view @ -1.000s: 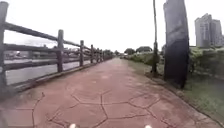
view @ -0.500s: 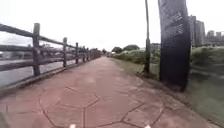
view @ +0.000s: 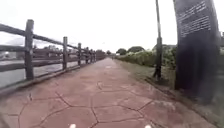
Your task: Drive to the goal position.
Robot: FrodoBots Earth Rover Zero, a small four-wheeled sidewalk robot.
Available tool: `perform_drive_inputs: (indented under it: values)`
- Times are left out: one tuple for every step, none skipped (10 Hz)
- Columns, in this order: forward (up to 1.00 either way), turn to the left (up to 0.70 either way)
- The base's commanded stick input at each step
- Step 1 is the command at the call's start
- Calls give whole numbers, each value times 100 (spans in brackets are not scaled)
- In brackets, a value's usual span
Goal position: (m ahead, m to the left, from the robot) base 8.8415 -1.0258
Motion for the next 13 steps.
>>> perform_drive_inputs:
  values:
    - [98, 0]
    - [98, 0]
    - [98, -3]
    - [98, -25]
    - [98, -38]
    - [98, -39]
    - [98, -24]
    - [98, 0]
    - [98, 0]
    - [98, 0]
    - [98, 0]
    - [98, 0]
    - [98, 0]
